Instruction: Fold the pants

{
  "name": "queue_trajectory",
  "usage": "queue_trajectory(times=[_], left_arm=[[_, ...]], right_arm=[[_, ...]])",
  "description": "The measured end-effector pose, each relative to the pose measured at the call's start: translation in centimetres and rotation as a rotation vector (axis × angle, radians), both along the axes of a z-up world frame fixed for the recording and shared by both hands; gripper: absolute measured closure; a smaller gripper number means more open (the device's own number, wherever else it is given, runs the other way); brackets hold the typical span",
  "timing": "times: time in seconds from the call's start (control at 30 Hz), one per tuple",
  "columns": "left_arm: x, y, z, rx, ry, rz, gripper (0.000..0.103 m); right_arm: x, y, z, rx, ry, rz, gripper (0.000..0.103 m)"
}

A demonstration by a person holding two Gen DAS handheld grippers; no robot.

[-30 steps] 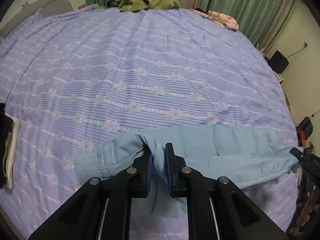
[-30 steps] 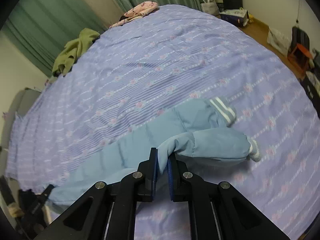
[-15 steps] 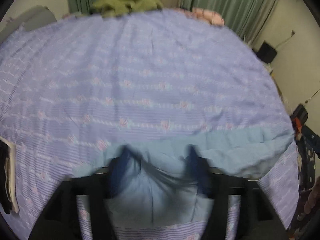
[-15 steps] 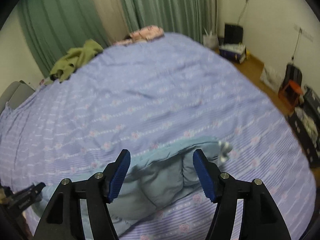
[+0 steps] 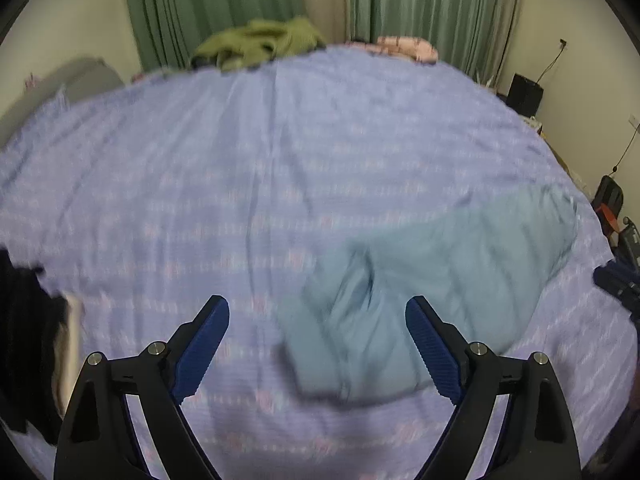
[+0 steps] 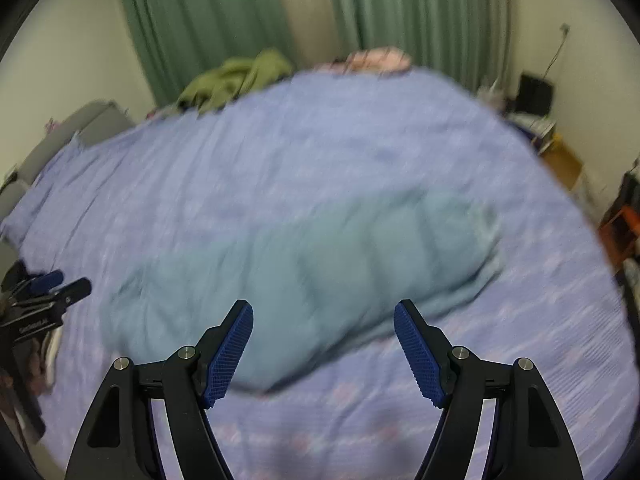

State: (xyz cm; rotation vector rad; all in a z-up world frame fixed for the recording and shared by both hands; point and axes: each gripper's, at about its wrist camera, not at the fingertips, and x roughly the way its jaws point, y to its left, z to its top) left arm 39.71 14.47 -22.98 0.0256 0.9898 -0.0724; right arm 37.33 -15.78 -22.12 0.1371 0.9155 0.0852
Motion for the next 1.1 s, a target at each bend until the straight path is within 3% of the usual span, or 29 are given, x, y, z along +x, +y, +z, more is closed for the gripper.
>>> queue_trajectory(times=[0.3, 0.37, 0.43, 0.47, 0.67, 0.9, 1.0, 1.1], left_arm=[[0.4, 2.8, -6.3, -0.212, 0.123, 0.081, 0.025], [1.0, 2.9, -6.8, -0.244, 0.136, 0.075, 0.035], [1.7, 2.8, -7.4, -0.293, 0.154, 0.065, 0.062], [2.0, 2.5, -7.5, -0.299, 0.164, 0.060, 0.063], [2.3, 2.0, -7.1, -0.257, 0.153, 0.049, 0.064], [3.1, 2.0, -7.8, -0.187, 0.153, 0.069, 0.064], [3.3, 2.0, -7.9, -0.177, 0.151, 0.073, 0.064], [3.4, 2.2, -8.1, -0.185, 0.160, 0.082, 0.064]], right_arm=[[-0.7, 2.7, -6.5, 0.062, 0.138, 0.034, 0.030], [-0.8, 2.9, -7.2, 0.073, 0.143, 0.035, 0.030], [-0.7, 3.0, -7.5, 0.084, 0.148, 0.034, 0.030], [-0.7, 3.1, -7.8, 0.099, 0.151, 0.036, 0.030], [0.1, 2.9, -9.4, 0.200, 0.185, 0.044, 0.045], [2.5, 3.4, -11.8, 0.319, 0.267, 0.055, 0.049], [2.2, 4.1, -10.6, 0.344, 0.227, 0.078, 0.050], [2.6, 5.2, -10.1, 0.304, 0.193, 0.131, 0.051]])
